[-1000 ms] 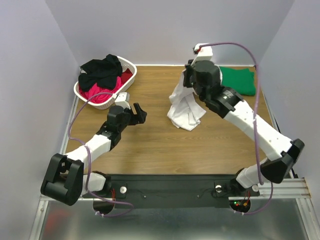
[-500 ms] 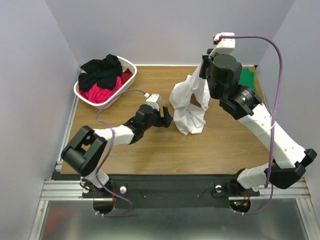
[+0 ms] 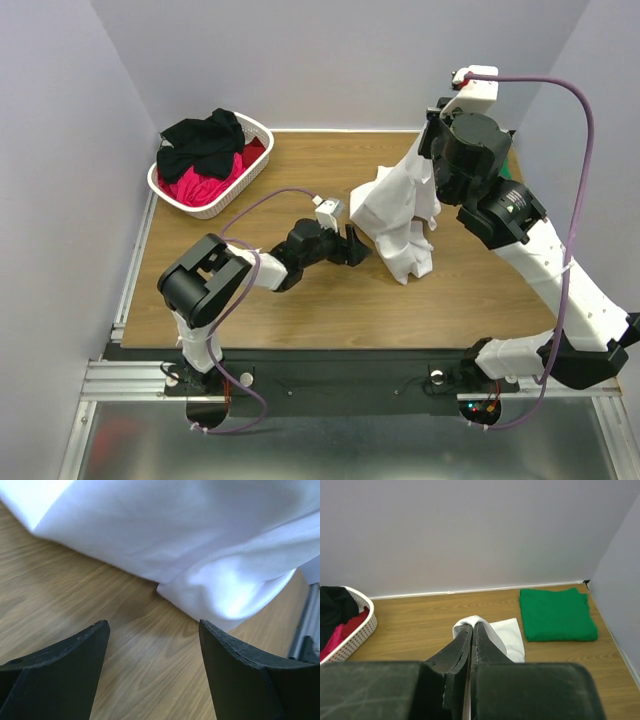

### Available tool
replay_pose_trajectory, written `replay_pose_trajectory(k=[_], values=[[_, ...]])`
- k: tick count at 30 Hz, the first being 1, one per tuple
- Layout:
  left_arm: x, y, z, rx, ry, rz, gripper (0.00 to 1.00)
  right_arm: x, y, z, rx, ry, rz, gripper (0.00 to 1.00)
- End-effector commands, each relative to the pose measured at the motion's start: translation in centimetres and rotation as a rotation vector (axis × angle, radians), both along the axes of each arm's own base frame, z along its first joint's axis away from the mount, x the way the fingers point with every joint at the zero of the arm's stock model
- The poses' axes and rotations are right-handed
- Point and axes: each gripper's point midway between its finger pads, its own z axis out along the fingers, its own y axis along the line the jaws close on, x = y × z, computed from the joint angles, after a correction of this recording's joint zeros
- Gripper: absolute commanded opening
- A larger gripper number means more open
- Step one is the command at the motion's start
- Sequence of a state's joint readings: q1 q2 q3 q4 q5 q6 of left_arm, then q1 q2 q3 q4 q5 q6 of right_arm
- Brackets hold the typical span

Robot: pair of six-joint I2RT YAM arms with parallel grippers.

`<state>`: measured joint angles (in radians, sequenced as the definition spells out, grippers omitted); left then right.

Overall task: Fold and stack the t-shirts
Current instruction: Flatten the tshirt out

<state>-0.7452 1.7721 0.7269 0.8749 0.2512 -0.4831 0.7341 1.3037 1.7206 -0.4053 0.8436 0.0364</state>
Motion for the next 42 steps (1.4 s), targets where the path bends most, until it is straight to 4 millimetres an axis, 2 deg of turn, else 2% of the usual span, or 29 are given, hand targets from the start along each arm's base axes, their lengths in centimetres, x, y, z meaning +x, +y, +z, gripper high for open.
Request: replay_pose_trajectory(k=[1,7,12,15,16,17,18,20,21,22,25,27,28,29,30,31,33,34,35,37,38,39,41,42], values=[[-1.1,-3.0,4.8,-0.197,-0.084,-0.111,0.83,-0.6,-1.1,1.3,0.022,-0.039,-0.029,0.00],[-2.4,-6.0,4.9,-0.224,-0.103,-0.172,0.80,-0.6,-0.9,1.4,0.025,-0.041,-0.014,0.00],[-2.5,-7.2,4.6,-0.225,-0.110,-0.171,0.80,-0.6,-1.0,1.2,0.023,-0.039,-0.012,0.00],[-1.8,-7.5,4.5,-0.222,-0.118,-0.157,0.77,-0.6,-0.8,1.1,0.025,-0.037,-0.004,0.00],[-1.4,-7.7,4.6,-0.222,-0.124,-0.147,0.72,-0.6,-0.8,1.0,0.022,-0.035,-0.006,0.00],[-1.2,-7.8,4.5,-0.219,-0.123,-0.144,0.59,-0.7,-0.9,0.9,0.022,-0.035,-0.006,0.00],[-1.2,-7.9,4.8,-0.222,-0.129,-0.146,0.59,-0.7,-0.8,0.9,0.021,-0.034,-0.006,0.01],[-0.8,-7.9,4.8,-0.213,-0.136,-0.132,0.39,-0.7,-1.0,0.6,0.016,-0.030,-0.010,0.01],[-0.6,-7.8,4.7,-0.199,-0.143,-0.124,0.11,-0.8,-1.1,0.5,0.016,-0.028,-0.013,0.00],[-0.3,-7.7,4.7,-0.191,-0.147,-0.109,0.00,-0.8,-1.2,0.5,0.017,-0.028,-0.013,0.00],[0.3,-7.1,4.9,-0.167,-0.167,-0.076,0.00,-0.9,-1.2,0.1,0.020,-0.023,-0.015,0.01],[1.2,-5.8,5.0,-0.091,-0.185,-0.004,0.00,-0.9,-1.3,-0.2,0.022,-0.019,-0.019,0.00],[1.6,-5.0,6.8,-0.079,-0.213,0.033,0.00,-1.0,-1.5,-0.3,0.023,-0.017,-0.027,0.00],[1.7,-3.7,5.5,0.020,-0.179,0.067,0.00,-1.1,-1.6,-0.5,0.024,-0.015,-0.030,0.00],[2.8,-1.9,5.8,0.091,-0.209,0.158,0.00,-1.2,-1.8,-0.7,0.024,-0.013,-0.038,0.00],[2.9,-0.5,8.5,0.100,-0.243,0.204,0.00,-1.3,-2.1,-0.8,0.026,-0.011,-0.053,0.00],[2.7,2.5,9.0,0.217,-0.257,0.268,0.00,-1.4,-2.5,-1.2,0.027,-0.007,-0.071,0.00],[2.0,3.7,10.7,0.236,-0.266,0.276,0.00,-1.5,-2.8,-1.3,0.032,-0.007,-0.086,0.00],[1.8,4.3,11.5,0.244,-0.270,0.288,0.00,-1.5,-2.9,-1.4,0.033,-0.006,-0.091,0.00],[1.1,5.1,13.6,0.225,-0.290,0.292,0.00,-1.3,-3.1,-1.6,0.031,-0.001,-0.107,0.00],[0.7,5.2,13.5,0.224,-0.285,0.282,0.00,-1.1,-3.2,-1.7,0.032,0.001,-0.111,0.00],[0.4,5.1,13.4,0.224,-0.277,0.265,0.00,-1.1,-3.2,-1.8,0.031,0.003,-0.114,0.00],[-0.6,3.8,11.7,0.236,-0.230,0.177,0.00,-0.7,-3.1,-2.3,0.027,0.011,-0.121,0.00],[-1.0,3.3,10.8,0.241,-0.206,0.138,0.13,-0.5,-3.1,-2.5,0.025,0.016,-0.122,0.00]])
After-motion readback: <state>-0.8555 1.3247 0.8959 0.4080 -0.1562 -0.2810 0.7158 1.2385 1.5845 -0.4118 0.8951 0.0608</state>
